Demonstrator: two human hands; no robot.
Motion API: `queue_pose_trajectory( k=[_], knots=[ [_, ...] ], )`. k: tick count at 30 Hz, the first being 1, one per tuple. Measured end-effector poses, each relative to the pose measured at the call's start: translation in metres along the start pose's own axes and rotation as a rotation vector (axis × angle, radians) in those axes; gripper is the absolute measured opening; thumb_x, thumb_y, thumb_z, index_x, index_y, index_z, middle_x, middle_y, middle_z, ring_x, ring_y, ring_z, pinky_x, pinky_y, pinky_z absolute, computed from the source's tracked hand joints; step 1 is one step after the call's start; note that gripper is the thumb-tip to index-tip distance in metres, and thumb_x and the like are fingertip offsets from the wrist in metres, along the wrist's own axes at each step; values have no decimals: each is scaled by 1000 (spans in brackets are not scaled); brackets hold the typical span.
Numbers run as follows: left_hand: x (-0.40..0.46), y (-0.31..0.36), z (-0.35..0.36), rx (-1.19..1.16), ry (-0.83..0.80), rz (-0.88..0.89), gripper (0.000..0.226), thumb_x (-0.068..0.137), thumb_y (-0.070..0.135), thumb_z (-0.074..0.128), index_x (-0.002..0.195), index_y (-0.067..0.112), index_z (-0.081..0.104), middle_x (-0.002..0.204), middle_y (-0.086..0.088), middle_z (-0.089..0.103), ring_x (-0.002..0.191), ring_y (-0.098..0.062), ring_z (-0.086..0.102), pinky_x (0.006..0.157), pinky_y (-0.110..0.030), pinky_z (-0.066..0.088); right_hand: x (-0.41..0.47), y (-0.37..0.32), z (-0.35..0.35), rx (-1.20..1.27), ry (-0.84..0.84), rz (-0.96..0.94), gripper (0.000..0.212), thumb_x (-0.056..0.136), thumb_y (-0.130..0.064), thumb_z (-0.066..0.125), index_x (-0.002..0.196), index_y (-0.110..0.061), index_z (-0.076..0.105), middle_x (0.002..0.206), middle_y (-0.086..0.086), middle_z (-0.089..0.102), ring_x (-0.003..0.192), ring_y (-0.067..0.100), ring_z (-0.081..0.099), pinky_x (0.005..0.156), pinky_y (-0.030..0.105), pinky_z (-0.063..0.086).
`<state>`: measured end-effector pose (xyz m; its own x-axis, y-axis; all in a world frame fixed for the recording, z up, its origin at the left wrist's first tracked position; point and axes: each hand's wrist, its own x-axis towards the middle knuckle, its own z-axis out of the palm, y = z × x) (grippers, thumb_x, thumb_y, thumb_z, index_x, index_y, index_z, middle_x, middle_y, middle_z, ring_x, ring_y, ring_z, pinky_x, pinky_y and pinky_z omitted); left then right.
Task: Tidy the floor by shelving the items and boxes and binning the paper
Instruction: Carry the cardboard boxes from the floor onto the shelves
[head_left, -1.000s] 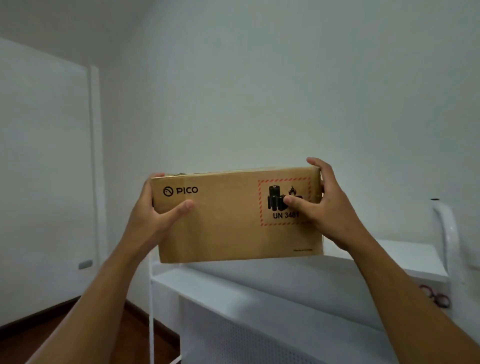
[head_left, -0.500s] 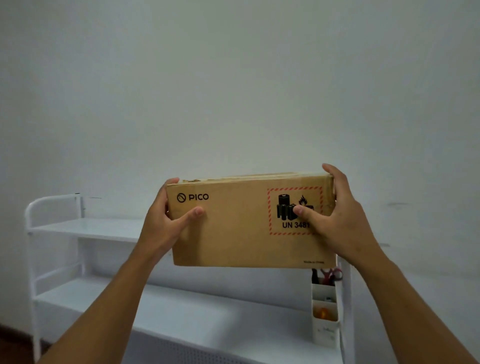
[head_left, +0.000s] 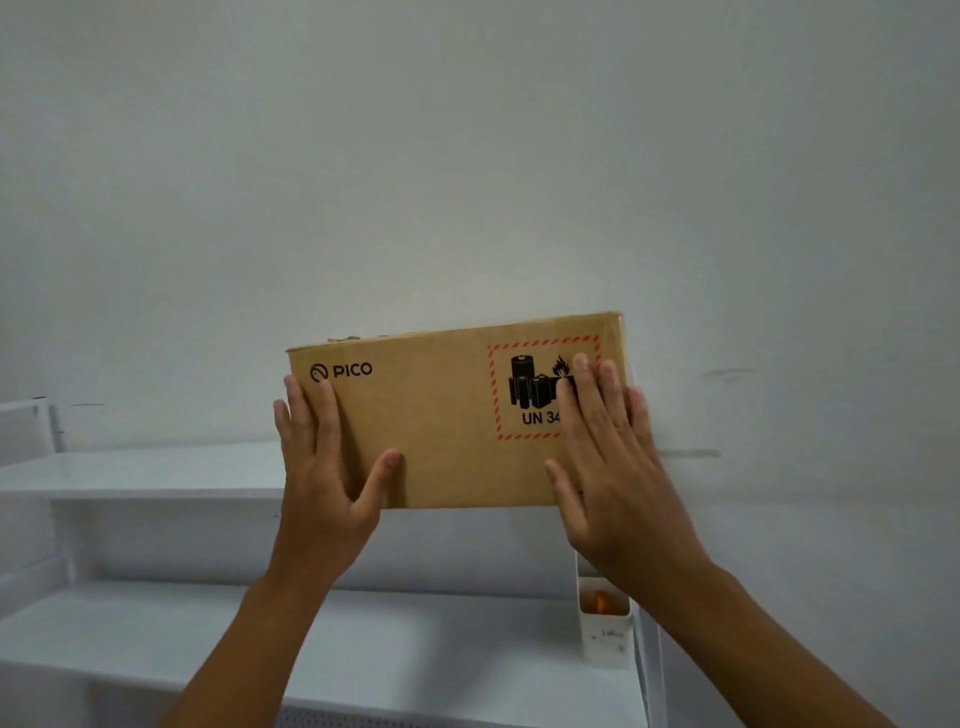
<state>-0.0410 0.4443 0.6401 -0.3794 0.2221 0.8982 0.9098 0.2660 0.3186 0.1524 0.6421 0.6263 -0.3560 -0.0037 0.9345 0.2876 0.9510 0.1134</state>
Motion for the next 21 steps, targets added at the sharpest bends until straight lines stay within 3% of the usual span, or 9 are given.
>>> queue_pose_trajectory(
  k=[3,7,11,14,16,18,20,21],
  knots=[
    [-3,-3,7,35,-11,11,87,93,49,53,158,25,1,165,4,-16,153,-22,-10,117,-54,22,-1,-2,3,-45,-34,38,74,97,-28,50,156,2,18,167,19,9,156,32,3,126,49,11],
    [-9,-13,23,107,-59,47,77,94,42,51,158,18,16,167,-1,-3,153,-25,0,109,-48,36,-2,-5,13,-31,-96,108,79,95,-29,54,157,3,16,167,19,5,156,32,1,125,50,15],
    [-21,-22,38,129,-96,111,72,97,37,51,157,12,19,166,-5,4,153,-28,7,109,-44,34,-7,-8,21,8,-138,129,84,96,-35,53,158,1,11,168,16,1,156,27,-3,126,48,14],
    [-20,-20,38,116,-97,96,71,98,38,51,157,14,20,166,-4,6,153,-26,7,109,-42,31,-7,-11,22,79,-90,138,77,96,-33,52,157,1,20,168,15,8,157,27,1,126,49,16],
    [-21,-17,31,126,-96,98,69,95,39,52,155,13,28,165,-4,15,152,-25,16,109,-40,33,-9,-15,22,169,3,127,62,94,-26,55,149,0,42,162,16,31,154,30,18,122,49,27],
    [-24,-12,16,136,-76,91,60,94,39,53,148,14,43,156,-3,39,141,-25,42,101,-35,46,-11,-25,19,296,117,121,45,93,-19,56,134,-3,60,144,13,57,142,26,45,114,39,42],
    [-32,-11,-5,146,-31,81,48,94,38,54,137,17,56,132,-1,64,108,-22,68,83,-29,55,-11,-41,19,416,181,114,34,93,-16,55,121,-3,68,120,9,72,117,19,65,103,21,48],
    [-39,-12,-17,154,-14,76,43,94,38,53,132,18,60,120,1,71,95,-20,72,76,-28,56,-10,-51,21,474,188,111,28,92,-14,56,114,-3,70,108,8,74,101,17,69,94,16,51]
  ],
)
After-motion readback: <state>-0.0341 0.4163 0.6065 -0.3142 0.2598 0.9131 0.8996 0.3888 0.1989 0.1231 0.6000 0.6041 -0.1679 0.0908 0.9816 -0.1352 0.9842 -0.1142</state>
